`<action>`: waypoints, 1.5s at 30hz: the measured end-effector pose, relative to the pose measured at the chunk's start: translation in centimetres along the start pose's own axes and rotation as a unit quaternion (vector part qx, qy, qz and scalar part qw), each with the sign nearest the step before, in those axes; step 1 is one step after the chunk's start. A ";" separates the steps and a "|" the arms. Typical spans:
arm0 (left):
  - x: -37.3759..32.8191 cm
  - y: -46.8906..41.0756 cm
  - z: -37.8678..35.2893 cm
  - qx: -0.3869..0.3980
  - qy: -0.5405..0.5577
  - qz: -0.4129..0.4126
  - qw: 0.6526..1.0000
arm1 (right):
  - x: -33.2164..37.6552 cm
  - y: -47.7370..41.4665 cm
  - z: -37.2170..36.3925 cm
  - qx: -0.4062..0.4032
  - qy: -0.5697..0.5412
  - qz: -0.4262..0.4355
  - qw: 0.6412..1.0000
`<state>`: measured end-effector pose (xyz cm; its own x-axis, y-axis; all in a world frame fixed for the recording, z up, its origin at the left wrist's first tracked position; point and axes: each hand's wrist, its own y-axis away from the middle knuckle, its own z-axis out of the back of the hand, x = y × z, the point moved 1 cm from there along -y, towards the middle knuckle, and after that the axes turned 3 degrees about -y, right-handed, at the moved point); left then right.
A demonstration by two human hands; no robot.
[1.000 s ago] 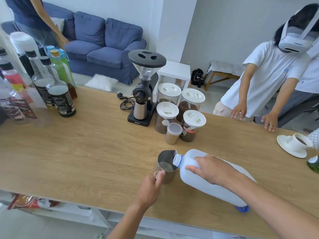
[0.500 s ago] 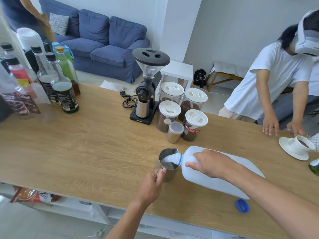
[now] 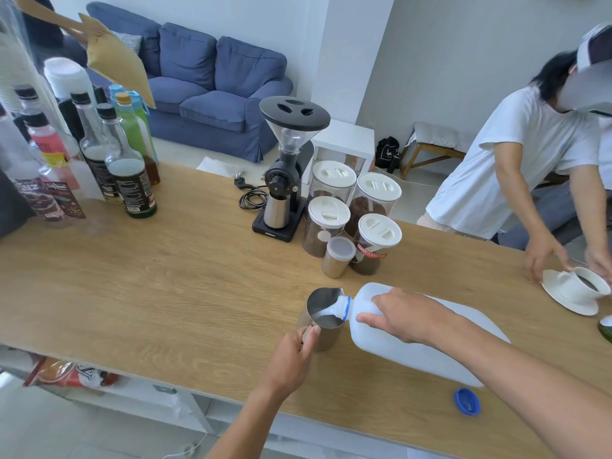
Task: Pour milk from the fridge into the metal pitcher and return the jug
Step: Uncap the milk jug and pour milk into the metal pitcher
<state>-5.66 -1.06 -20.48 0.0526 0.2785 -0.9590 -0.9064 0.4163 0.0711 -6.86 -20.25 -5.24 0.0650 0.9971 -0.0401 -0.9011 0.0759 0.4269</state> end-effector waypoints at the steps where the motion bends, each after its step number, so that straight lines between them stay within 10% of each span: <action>1: -0.1 0.0 0.0 0.000 0.003 0.000 1.000 | 0.1 0.0 0.1 0.002 0.003 0.001 1.000; 45: 0.4 0.1 -0.2 -0.013 -0.004 -0.008 1.000 | 0.2 -0.7 0.9 0.014 0.016 0.010 1.000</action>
<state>-5.81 -1.12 -20.87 0.0705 0.2789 -0.9577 -0.9159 0.3985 0.0486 -5.78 -20.06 -4.73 0.0341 0.9976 -0.0595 -0.8896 0.0574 0.4531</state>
